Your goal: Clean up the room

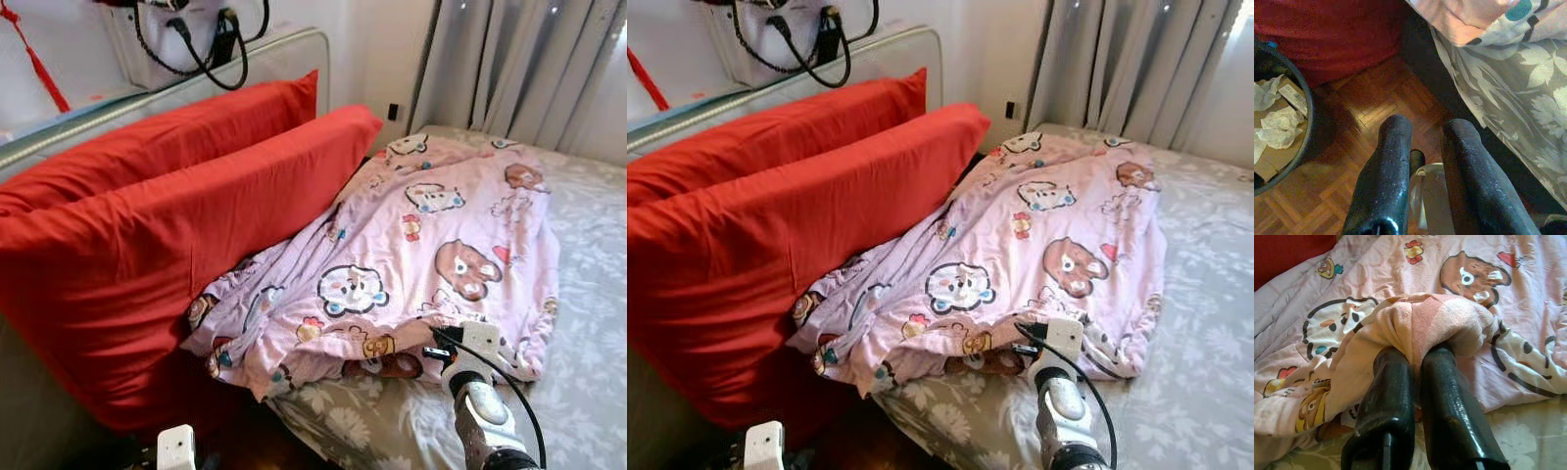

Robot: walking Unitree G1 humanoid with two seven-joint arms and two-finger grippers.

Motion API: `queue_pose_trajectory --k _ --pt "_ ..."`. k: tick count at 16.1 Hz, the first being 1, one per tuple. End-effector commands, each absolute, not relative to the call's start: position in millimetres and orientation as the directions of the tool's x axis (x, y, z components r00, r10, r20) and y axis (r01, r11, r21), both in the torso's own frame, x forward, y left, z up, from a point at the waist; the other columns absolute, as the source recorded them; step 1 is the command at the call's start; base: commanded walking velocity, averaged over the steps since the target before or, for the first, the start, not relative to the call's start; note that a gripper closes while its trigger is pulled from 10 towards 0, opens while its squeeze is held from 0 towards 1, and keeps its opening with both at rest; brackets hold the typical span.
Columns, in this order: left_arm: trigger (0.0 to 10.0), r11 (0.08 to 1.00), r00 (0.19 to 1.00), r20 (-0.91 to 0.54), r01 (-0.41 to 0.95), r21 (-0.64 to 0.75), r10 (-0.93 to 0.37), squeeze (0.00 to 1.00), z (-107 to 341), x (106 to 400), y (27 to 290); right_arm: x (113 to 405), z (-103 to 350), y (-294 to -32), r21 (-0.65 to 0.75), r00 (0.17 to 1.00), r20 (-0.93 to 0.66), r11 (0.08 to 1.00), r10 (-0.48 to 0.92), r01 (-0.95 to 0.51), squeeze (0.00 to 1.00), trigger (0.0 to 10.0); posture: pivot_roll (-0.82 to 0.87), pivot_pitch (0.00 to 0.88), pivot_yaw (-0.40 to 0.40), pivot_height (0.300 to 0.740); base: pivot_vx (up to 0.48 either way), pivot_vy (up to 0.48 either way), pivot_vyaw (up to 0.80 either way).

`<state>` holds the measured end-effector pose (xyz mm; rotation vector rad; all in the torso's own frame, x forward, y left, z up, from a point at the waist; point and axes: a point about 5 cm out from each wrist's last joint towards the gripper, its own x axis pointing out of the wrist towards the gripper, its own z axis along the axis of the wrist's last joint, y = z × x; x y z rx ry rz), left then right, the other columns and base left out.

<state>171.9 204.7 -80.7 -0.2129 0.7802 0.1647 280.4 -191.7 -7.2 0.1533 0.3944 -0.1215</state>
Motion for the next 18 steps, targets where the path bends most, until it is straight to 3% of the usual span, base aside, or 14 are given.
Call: queue_pose_trajectory --k 1,8,18 --pt "10.0 0.973 0.688 -0.723 -0.198 -0.117 0.054 0.0 -83 168 204 280 -6 -193 0.13 0.922 -0.375 0.979 -0.101 0.16 0.0 10.0 0.09 0.0 0.013 0.74 0.0 0.0 0.0" --pt "10.0 0.972 0.67 -0.74 -0.208 -0.109 0.06 0.0 -86 160 208 283 -4 -188 0.139 0.926 -0.363 0.976 -0.106 0.166 0.0 10.0 0.09 0.0 0.024 0.74 -0.034 0.0 0.0" --pt "10.0 0.973 0.649 -0.758 -0.209 -0.099 0.062 0.0 -88 153 210 283 -4 -186 0.129 0.926 -0.359 0.976 -0.12 0.176 0.0 10.0 0.1 0.0 0.027 0.74 -0.266 0.0 0.0"
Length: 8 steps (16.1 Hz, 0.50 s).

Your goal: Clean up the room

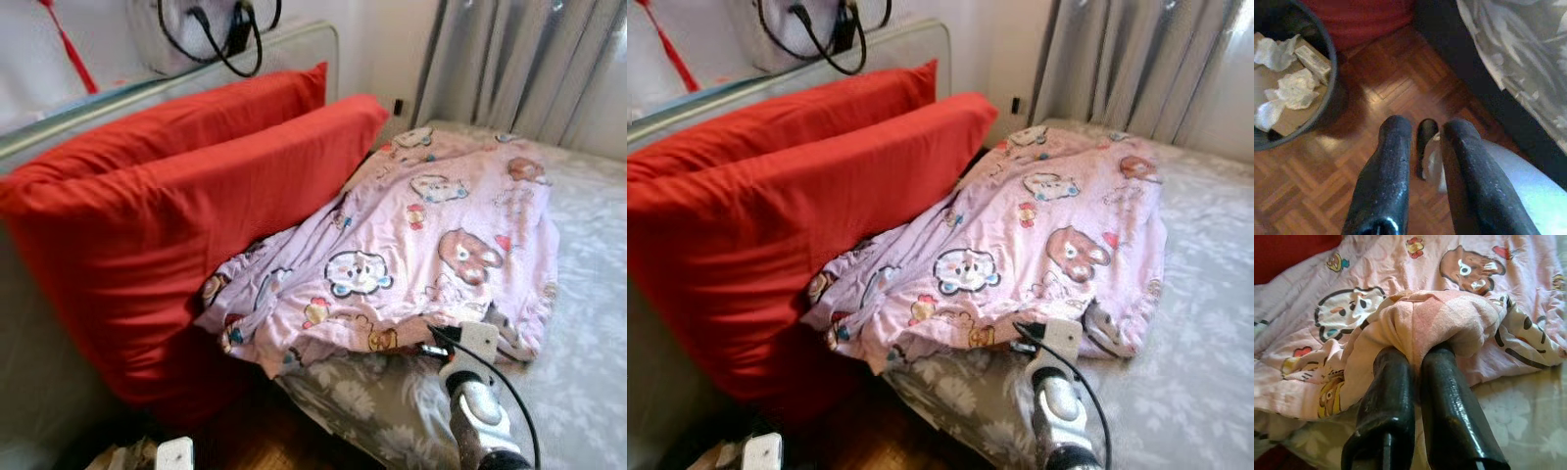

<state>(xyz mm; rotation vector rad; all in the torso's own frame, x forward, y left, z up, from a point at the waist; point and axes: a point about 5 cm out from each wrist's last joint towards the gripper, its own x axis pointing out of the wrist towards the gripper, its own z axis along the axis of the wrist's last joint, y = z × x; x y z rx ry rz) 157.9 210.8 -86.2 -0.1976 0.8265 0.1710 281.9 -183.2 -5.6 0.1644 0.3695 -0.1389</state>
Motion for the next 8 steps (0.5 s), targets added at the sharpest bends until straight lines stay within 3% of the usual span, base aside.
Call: queue_pose_trajectory --k 1,8 --pt "10.0 0.973 0.647 -0.76 -0.209 -0.099 0.062 0.0 -89 153 210 283 -3 -188 0.123 0.925 -0.356 0.975 -0.132 0.186 0.0 10.0 0.1 0.0 0.027 0.74 0.0 0.0 0.0" --pt "10.0 0.974 0.642 -0.765 -0.206 -0.095 0.061 0.0 -90 149 212 284 3 -204 0.076 0.92 -0.317 0.961 -0.228 0.265 0.0 10.0 0.1 0.0 0.029 0.74 -0.077 0.0 0.0"
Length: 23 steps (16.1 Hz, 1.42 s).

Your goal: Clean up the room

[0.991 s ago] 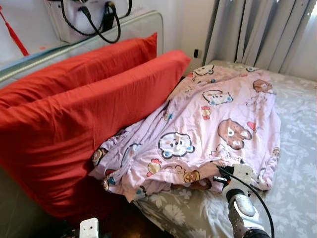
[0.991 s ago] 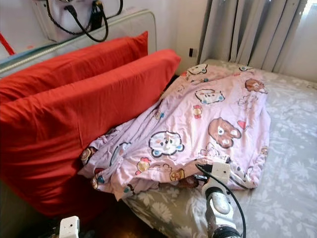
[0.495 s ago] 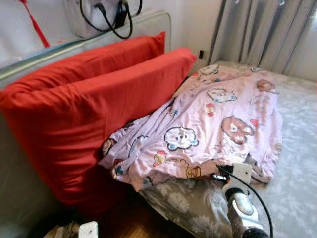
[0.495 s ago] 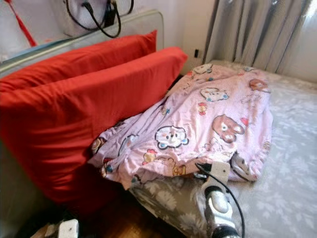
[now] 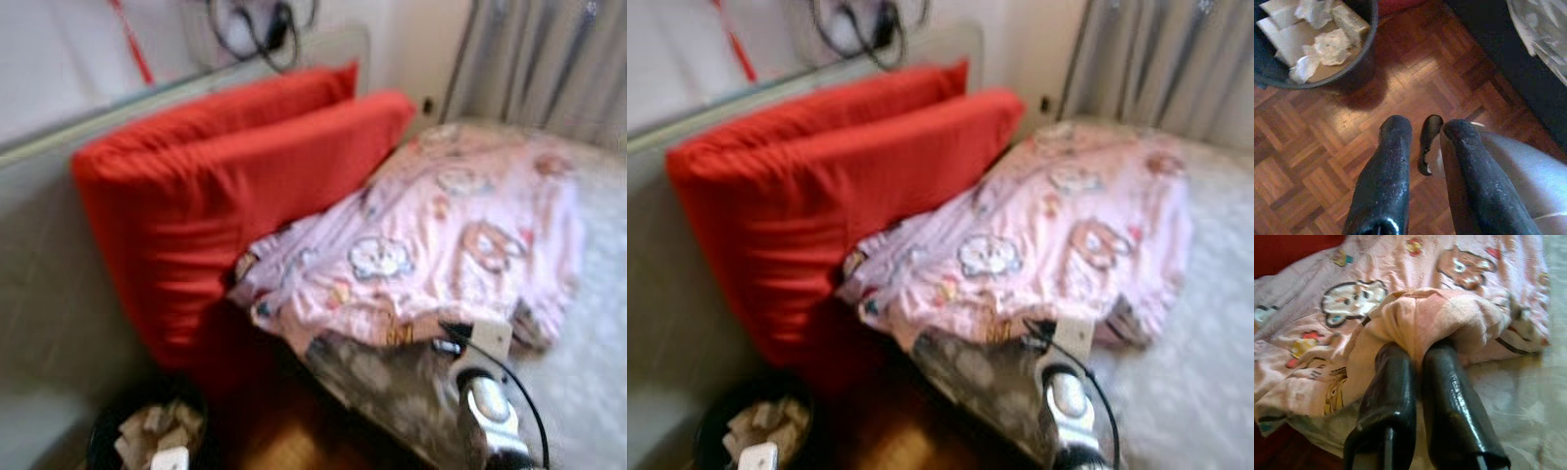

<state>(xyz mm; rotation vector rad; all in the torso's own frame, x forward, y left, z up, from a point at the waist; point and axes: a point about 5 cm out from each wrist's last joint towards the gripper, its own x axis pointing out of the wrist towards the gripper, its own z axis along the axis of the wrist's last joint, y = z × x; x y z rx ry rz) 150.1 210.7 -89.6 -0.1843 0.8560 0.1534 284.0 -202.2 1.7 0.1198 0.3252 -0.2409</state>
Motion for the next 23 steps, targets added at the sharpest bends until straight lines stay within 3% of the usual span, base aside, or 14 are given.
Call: queue_pose_trajectory --k 1,23 --pt "10.0 0.974 0.642 -0.764 -0.206 -0.095 0.061 0.0 -89.9 148.7 212.0 283.6 3.5 -206.1 0.068 0.919 -0.313 0.959 -0.24 0.274 0.0 10.0 0.1 0.0 0.029 0.74 -0.27 0.0 0.0" --pt "10.0 0.978 0.635 -0.771 -0.183 -0.096 0.043 0.0 -92.9 140.5 209.3 275.8 -2.3 -206.1 0.021 0.913 -0.322 0.962 -0.251 0.272 0.0 10.0 0.11 0.0 0.026 0.74 -0.158 0.0 0.0"
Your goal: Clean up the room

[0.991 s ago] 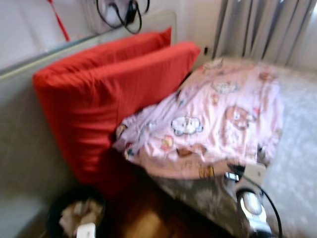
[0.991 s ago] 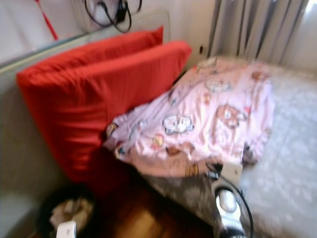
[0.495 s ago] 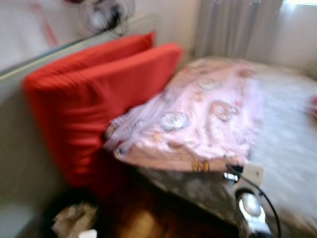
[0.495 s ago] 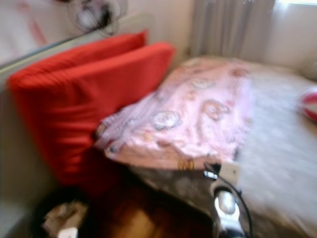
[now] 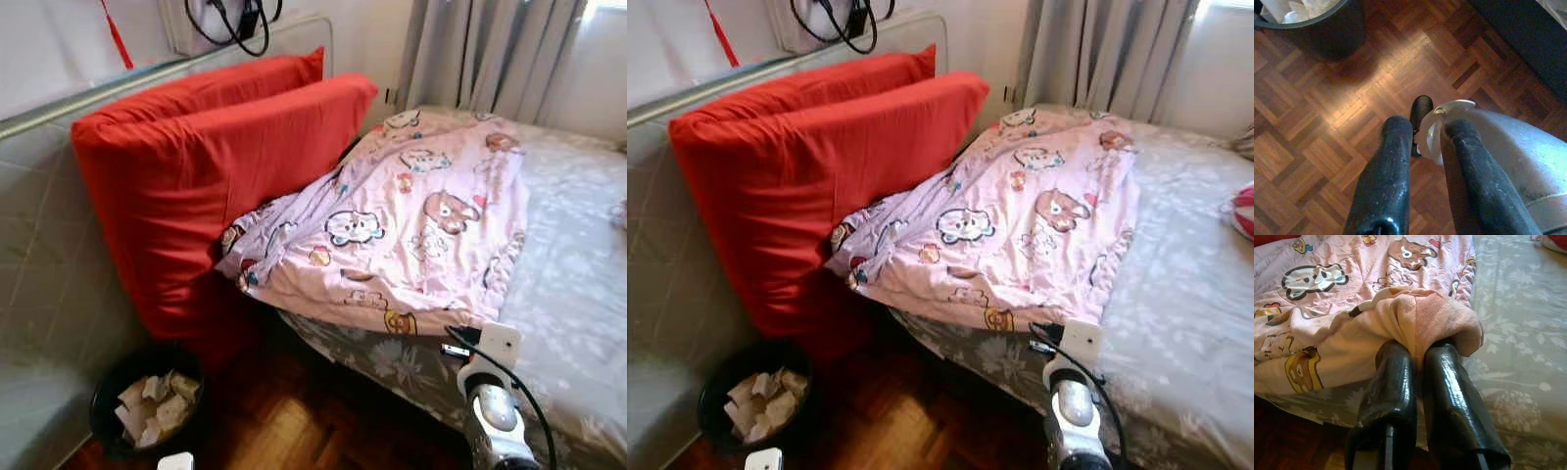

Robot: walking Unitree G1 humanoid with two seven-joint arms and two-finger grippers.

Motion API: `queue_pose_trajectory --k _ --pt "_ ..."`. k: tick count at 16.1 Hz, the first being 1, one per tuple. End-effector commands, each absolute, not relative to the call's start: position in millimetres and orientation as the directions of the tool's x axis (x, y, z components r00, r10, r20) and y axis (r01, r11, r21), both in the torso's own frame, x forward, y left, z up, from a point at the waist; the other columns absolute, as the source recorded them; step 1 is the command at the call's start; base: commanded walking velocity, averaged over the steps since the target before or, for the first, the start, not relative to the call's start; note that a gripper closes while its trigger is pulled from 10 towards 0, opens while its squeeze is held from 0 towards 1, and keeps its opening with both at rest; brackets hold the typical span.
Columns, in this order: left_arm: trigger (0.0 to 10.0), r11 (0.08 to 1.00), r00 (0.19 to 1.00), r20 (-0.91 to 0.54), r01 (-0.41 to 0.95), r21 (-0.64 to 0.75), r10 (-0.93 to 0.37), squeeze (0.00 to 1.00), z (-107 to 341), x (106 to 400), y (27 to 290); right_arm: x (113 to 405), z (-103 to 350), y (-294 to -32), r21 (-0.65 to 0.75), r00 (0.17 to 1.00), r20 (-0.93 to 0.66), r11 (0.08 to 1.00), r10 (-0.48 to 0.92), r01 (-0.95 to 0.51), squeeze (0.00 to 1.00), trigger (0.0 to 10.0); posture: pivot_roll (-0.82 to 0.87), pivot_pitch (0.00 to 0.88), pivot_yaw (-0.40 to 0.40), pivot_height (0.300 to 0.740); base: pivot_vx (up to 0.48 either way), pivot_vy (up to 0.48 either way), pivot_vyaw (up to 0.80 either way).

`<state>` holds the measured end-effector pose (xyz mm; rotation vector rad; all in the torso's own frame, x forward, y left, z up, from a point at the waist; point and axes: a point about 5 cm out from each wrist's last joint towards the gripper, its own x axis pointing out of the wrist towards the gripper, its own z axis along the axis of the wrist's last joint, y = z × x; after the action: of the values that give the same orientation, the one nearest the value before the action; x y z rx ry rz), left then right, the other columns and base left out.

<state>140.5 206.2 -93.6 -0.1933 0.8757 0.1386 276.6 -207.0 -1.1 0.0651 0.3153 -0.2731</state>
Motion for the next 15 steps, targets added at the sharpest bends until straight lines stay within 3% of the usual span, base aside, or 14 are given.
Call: queue_pose_trajectory --k 1,4,7,12,15 --pt "10.0 0.979 0.635 -0.771 -0.182 -0.096 0.042 0.0 -93 140 209 276 -3 -206 0.02 0.912 -0.327 0.963 -0.248 0.269 0.0 10.0 0.11 0.0 0.026 0.74 0.0 0.0 0.0" --pt "10.0 0.981 0.635 -0.772 -0.17 -0.095 0.035 0.0 -93 141 207 271 -12 -203 -0.015 0.886 -0.399 0.968 -0.237 0.252 0.0 10.0 0.11 0.0 0.026 0.74 0.0 0.0 0.0" --pt "10.0 0.982 0.637 -0.77 -0.162 -0.095 0.031 0.0 -92 144 206 256 -31 -202 -0.06 0.809 -0.54 0.97 -0.232 0.238 0.0 10.0 0.11 0.0 0.025 0.74 0.0 0.0 0.0" --pt "10.0 0.985 0.639 -0.769 -0.148 -0.093 0.023 0.0 -92 145 205 226 -55 -216 -0.062 0.655 -0.696 0.933 -0.296 0.355 0.0 10.0 0.11 0.0 0.025 0.74 0.0 0.0 0.0" --pt "10.0 0.986 0.635 -0.772 -0.136 -0.092 0.016 0.0 -92 146 203 215 -64 -212 -0.075 0.603 -0.758 0.951 -0.249 0.298 0.0 10.0 0.11 0.0 0.026 0.74 0.0 0.0 0.0"
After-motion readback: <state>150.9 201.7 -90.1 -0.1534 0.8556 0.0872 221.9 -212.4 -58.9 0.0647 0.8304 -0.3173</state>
